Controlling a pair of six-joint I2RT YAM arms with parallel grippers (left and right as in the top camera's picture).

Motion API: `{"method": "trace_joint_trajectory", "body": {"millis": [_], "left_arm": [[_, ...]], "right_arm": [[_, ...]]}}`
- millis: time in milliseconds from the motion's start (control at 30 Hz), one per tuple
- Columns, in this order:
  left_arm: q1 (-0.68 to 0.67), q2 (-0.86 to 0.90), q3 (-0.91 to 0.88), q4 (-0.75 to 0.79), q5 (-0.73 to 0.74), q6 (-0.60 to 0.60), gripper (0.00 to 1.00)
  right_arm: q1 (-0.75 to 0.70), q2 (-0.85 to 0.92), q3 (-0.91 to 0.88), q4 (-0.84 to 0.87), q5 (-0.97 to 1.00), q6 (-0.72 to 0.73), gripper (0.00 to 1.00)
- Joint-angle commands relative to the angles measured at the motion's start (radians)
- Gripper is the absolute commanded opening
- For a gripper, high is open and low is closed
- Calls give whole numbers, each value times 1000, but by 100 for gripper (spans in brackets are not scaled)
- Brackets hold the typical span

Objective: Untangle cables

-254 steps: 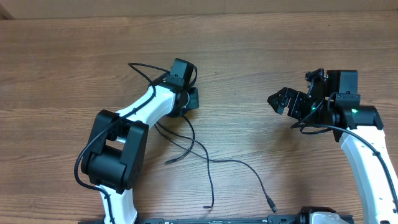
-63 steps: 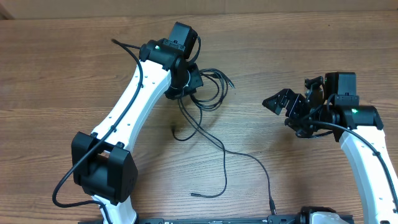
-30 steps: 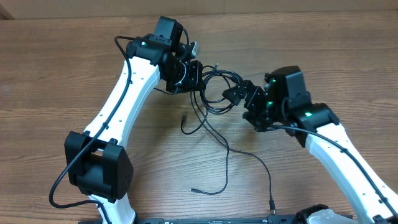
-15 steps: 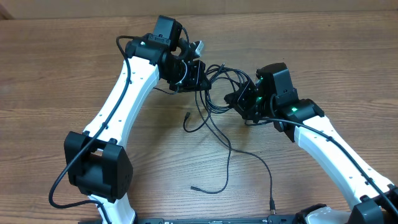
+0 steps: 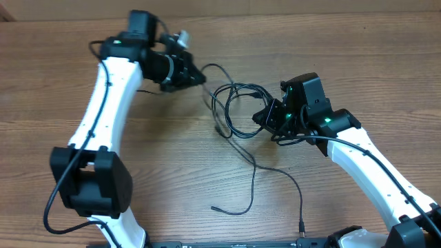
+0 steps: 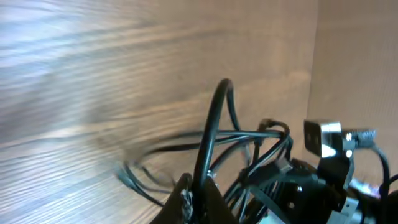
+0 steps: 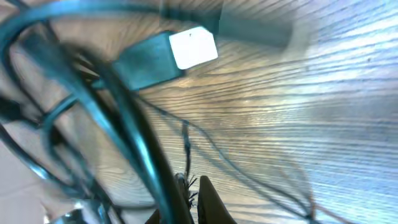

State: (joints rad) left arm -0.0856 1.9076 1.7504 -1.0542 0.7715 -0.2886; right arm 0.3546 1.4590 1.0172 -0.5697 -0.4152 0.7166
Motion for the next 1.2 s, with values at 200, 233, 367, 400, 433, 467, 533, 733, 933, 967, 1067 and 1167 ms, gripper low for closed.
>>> {"method": "trace_joint_trajectory", "body": {"millis": [200,233,367,400,433,467,533,733,933,967,1067,1167], "left_arm": [[154,-13,21,12,87,-7,4],[165,-13,21,10,88,-7,4],[177,-13,21,-18,94,-1,4],[174,-13,21,-29,95,9,4],[165,-13,21,-37,95,25,4],[155,-13,21,-44,94,42,4],[130,-13,21,-47,93,84,4],[134,-13,21,5,297,84,4],[184,-13,21,260,785,-54,4],[189,-13,21,300,793,-139,4],[190,-13,21,340,691,-363,4],[193,-13,21,431,586,-520,4]], "right_arm": [[-10,0,-2,-90,134,-91,4],[-10,0,-2,-90,134,-92,4],[-10,0,-2,-68,111,-94,4],[-10,0,-2,-49,79,-95,4],[-10,0,-2,-27,46,-98,4],[-10,0,-2,1,13,-98,4],[-10,0,-2,40,-5,-97,4],[-10,0,-2,-29,166,-97,4],[-10,0,-2,-144,320,-97,4],[-10,0,-2,-143,312,-97,4],[-5,0,-2,-126,268,-97,4],[0,0,-2,-125,258,-98,4]]}}
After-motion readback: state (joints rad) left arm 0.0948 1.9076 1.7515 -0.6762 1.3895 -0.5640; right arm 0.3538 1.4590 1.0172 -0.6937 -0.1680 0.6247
